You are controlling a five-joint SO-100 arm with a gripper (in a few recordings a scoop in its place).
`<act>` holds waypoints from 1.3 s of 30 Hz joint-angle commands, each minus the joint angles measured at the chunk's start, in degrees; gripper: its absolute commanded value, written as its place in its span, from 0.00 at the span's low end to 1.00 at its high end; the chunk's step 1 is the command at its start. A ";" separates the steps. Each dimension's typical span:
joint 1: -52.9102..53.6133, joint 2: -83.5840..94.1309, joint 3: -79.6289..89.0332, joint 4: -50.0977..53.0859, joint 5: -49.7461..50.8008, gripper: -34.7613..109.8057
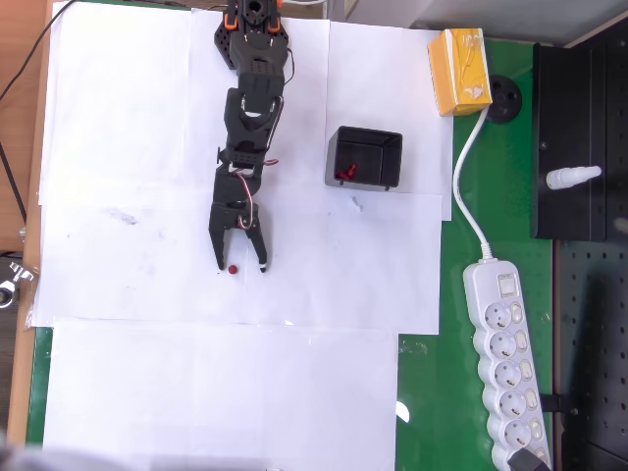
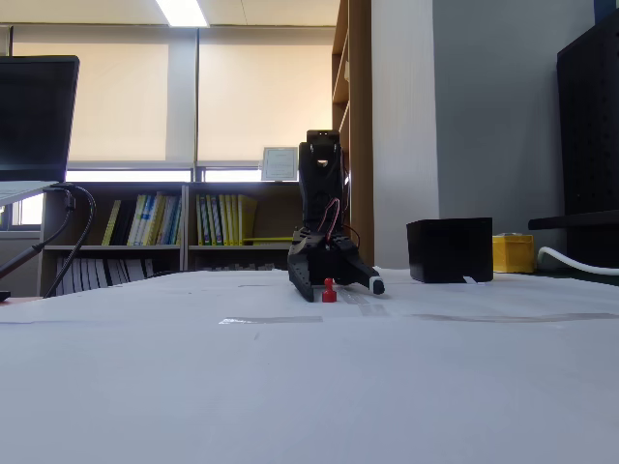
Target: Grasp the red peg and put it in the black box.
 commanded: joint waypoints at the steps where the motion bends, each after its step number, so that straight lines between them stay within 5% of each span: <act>1: -0.35 0.26 2.81 -0.97 -0.26 0.46; 39: -1.85 0.97 2.81 -2.37 0.44 0.46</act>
